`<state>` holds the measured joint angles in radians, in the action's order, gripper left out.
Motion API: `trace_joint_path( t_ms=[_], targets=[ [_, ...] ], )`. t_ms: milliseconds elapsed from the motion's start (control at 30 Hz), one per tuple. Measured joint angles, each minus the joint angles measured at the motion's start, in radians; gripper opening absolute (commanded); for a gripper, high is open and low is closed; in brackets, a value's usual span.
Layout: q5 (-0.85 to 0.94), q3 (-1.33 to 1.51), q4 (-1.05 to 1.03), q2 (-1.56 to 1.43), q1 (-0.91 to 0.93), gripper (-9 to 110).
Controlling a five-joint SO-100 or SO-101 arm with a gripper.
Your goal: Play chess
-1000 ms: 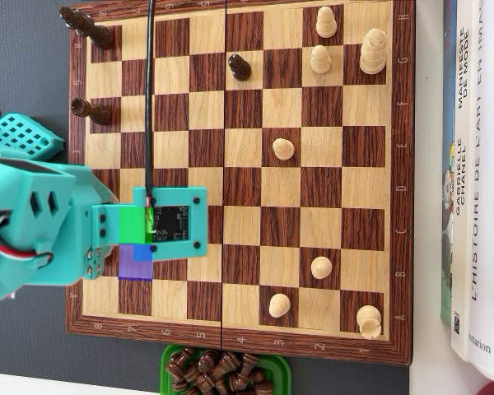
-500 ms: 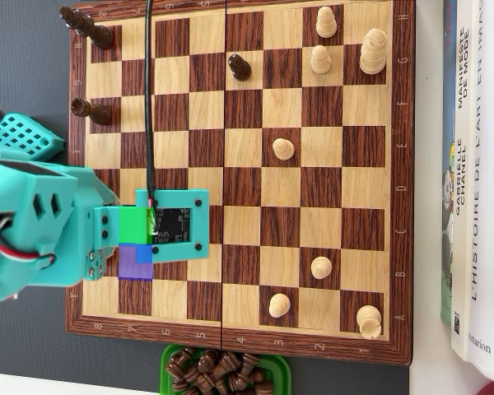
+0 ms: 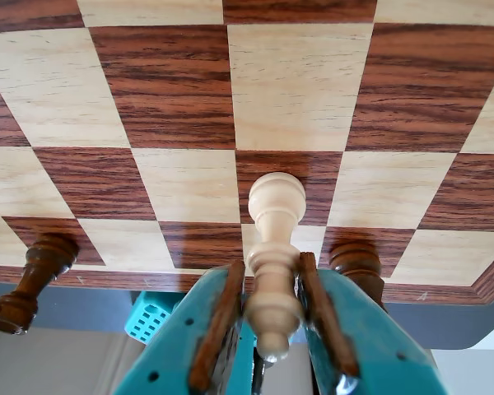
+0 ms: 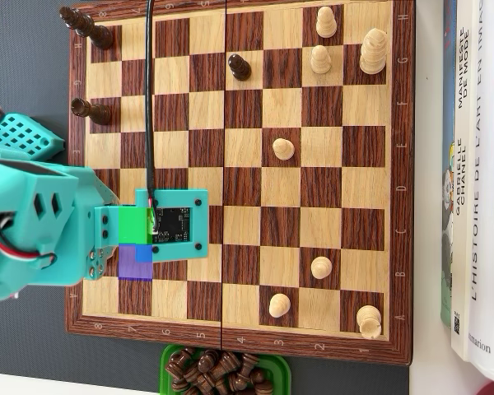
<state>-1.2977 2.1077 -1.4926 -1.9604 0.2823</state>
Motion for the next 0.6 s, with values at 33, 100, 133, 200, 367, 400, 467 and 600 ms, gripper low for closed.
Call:
trace_joint_path(
  t_ms=[33,100,133,200,367,400,467,600],
  targets=[
    [0.0,0.0,0.0,0.0,0.0,12],
    [0.0,0.0,0.0,0.0,0.0,12],
    [0.0,0.0,0.0,0.0,0.0,12],
    [0.0,0.0,0.0,0.0,0.0,14],
    [0.0,0.0,0.0,0.0,0.0,15],
    [0.0,0.0,0.0,0.0,0.0,15],
    [0.0,0.0,0.0,0.0,0.0,15],
    [0.0,0.0,0.0,0.0,0.0,15]
  ],
)
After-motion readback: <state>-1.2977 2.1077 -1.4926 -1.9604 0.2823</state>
